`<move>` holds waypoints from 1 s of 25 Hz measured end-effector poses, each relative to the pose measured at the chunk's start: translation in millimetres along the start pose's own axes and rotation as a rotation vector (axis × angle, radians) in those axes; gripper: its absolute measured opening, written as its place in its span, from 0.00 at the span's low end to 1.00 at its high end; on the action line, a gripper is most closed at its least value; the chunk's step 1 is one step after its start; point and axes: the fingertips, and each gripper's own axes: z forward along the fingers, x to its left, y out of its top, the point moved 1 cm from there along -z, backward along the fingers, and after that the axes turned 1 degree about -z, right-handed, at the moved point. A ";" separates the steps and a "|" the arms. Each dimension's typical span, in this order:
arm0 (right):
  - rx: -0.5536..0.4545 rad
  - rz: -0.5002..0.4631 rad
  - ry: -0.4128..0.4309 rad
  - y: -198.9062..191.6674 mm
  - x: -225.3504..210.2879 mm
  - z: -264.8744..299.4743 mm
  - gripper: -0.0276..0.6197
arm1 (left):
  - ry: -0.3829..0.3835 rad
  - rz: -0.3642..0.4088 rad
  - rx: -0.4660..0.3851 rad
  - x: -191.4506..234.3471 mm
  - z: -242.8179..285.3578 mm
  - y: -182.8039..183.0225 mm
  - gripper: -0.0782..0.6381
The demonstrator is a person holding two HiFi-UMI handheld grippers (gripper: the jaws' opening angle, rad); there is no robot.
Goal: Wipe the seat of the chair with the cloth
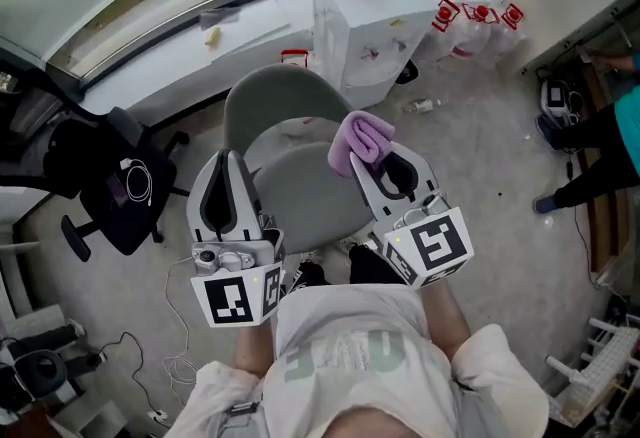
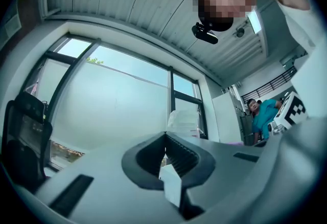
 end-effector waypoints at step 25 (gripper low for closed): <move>0.948 0.438 0.525 -531.5 186.1 281.0 0.19 | 0.393 -0.089 0.276 150.8 -169.7 -350.1 0.13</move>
